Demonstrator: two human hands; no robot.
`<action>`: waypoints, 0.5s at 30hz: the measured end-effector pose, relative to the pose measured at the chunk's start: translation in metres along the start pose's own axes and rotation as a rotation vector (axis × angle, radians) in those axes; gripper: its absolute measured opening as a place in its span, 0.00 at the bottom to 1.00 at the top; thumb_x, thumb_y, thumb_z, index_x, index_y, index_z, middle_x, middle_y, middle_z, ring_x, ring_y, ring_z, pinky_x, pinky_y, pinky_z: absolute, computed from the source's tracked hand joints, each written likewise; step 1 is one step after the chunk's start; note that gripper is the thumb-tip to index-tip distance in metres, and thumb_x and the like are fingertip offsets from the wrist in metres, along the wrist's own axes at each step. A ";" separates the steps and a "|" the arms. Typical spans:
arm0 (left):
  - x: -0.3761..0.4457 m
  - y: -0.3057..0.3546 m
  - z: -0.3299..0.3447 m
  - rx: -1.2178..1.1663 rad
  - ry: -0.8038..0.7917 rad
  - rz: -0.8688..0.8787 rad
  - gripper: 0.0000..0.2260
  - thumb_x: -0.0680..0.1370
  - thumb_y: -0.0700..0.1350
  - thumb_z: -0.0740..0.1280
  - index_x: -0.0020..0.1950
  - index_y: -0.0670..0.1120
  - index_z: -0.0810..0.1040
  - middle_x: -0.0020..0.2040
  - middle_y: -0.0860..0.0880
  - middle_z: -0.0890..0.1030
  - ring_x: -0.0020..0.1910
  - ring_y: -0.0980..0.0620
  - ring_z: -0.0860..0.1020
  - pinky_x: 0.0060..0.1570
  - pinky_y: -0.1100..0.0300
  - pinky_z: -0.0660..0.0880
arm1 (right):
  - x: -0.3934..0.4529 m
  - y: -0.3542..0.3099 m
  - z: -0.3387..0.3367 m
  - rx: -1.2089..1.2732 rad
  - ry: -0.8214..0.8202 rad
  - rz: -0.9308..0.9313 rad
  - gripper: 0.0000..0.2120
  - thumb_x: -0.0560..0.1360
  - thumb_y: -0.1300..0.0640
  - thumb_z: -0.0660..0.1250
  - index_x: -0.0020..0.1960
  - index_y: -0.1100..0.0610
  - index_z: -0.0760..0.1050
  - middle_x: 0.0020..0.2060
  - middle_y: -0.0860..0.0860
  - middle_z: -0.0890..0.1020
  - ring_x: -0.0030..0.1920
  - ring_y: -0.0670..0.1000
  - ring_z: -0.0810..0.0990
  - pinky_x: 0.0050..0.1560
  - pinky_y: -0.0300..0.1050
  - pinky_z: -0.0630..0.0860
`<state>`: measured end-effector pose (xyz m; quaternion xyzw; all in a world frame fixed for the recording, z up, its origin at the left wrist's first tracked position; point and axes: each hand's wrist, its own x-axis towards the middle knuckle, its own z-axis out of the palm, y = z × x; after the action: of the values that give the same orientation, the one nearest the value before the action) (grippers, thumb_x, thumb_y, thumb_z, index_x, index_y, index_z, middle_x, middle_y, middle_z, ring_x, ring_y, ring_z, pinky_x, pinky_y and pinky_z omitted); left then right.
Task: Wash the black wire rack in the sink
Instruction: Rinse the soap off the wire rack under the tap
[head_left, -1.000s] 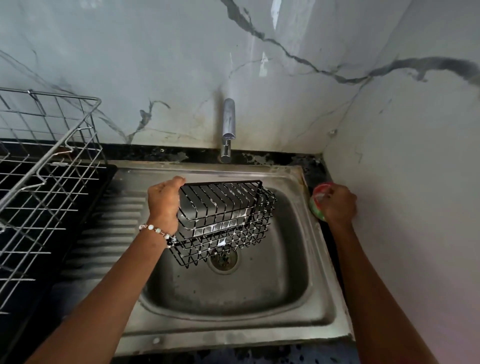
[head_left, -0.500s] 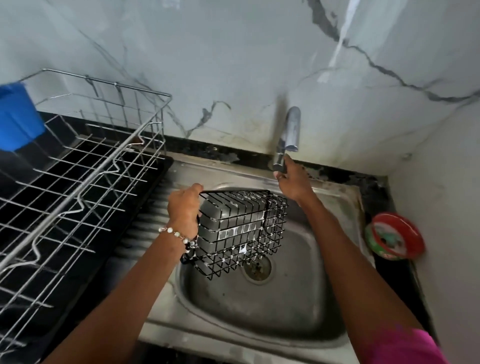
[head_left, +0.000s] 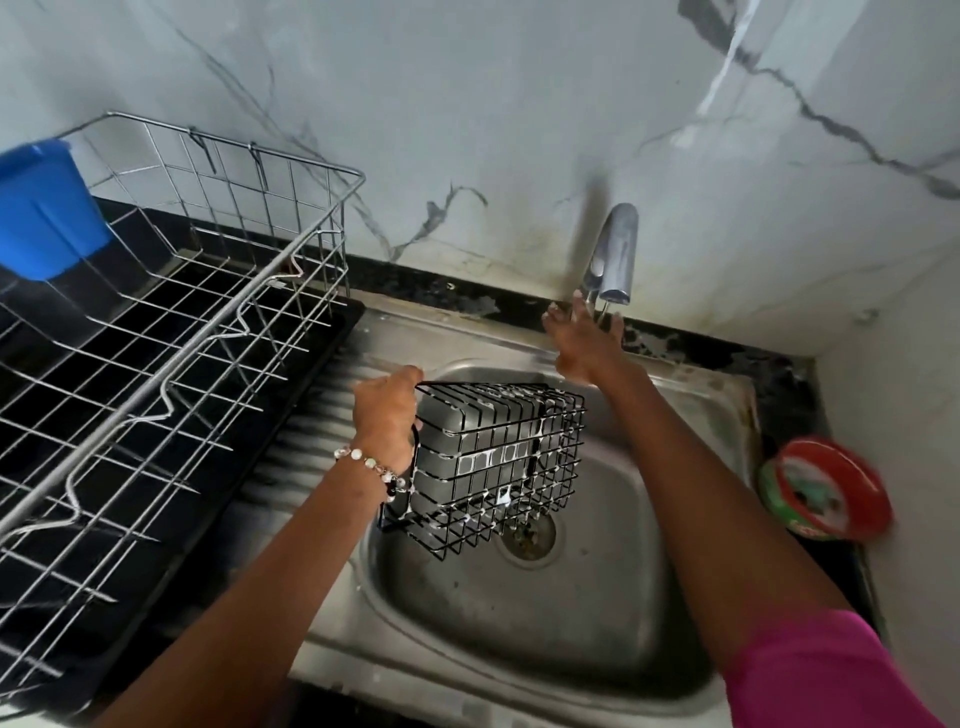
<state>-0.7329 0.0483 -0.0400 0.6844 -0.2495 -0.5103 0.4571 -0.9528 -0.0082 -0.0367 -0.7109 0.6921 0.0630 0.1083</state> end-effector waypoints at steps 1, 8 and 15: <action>0.000 -0.001 0.001 0.009 -0.001 -0.003 0.06 0.78 0.42 0.68 0.42 0.41 0.76 0.35 0.48 0.72 0.32 0.52 0.70 0.18 0.70 0.67 | -0.003 -0.001 -0.003 0.005 0.024 -0.017 0.32 0.75 0.66 0.61 0.76 0.54 0.55 0.78 0.53 0.49 0.77 0.58 0.41 0.71 0.69 0.43; 0.001 -0.009 0.007 0.076 -0.029 -0.013 0.14 0.77 0.43 0.68 0.34 0.46 0.69 0.29 0.50 0.66 0.26 0.52 0.65 0.30 0.58 0.67 | -0.040 0.003 -0.027 0.769 0.028 0.035 0.11 0.78 0.66 0.63 0.59 0.67 0.76 0.57 0.64 0.80 0.50 0.55 0.80 0.60 0.52 0.76; -0.012 -0.011 0.032 0.221 -0.186 0.094 0.14 0.78 0.49 0.70 0.35 0.46 0.72 0.33 0.48 0.70 0.34 0.50 0.69 0.34 0.59 0.68 | -0.074 0.009 -0.060 1.652 -0.122 0.155 0.09 0.75 0.75 0.60 0.52 0.72 0.76 0.46 0.67 0.82 0.46 0.59 0.84 0.44 0.46 0.83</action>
<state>-0.7683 0.0512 -0.0457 0.6678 -0.3773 -0.5191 0.3771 -0.9681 0.0493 0.0390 -0.3480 0.5554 -0.4196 0.6280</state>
